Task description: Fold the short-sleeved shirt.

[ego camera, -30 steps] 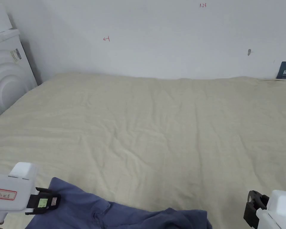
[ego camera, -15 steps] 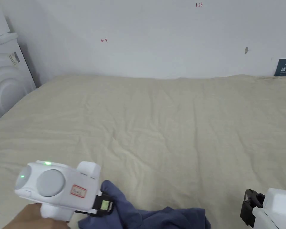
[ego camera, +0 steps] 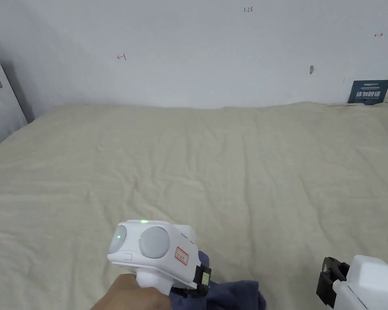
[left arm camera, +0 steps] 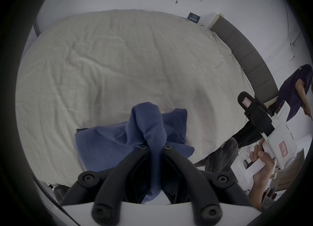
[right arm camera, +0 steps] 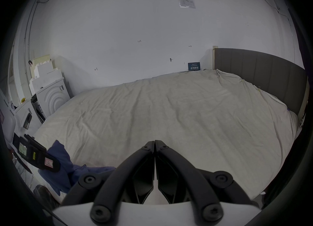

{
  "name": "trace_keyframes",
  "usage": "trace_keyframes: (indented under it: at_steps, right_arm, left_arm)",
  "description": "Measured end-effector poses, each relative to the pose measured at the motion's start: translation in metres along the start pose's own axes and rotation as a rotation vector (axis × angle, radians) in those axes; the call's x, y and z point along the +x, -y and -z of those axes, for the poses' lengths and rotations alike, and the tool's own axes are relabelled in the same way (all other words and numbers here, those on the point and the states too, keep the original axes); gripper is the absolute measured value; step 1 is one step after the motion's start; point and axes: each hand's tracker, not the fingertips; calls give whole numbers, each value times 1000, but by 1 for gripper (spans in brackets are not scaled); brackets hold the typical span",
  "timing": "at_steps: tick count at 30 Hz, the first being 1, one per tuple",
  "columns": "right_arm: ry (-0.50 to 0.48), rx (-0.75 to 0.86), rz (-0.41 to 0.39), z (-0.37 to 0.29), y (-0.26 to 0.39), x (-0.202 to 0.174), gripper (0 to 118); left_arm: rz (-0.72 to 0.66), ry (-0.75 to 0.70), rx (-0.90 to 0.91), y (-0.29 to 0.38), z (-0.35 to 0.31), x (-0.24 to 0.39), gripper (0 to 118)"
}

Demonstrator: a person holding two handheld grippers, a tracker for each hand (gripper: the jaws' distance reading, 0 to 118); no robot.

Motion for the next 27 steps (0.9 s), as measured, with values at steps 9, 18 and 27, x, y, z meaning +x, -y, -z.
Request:
trace_keyframes:
  at_steps: [9,18,27]
  right_arm:
    - [11,-4,12,-1,2,5,1]
    - [19,-13,16,-2,4,8,1]
    - [24,-26,21,0,6,10,1]
  left_arm:
    - [-12,-34,-56,-1,44,21,7]
    - [-89,113,-43,-1,50,17,53]
    - [-129,226,58,5,28,-17,57]
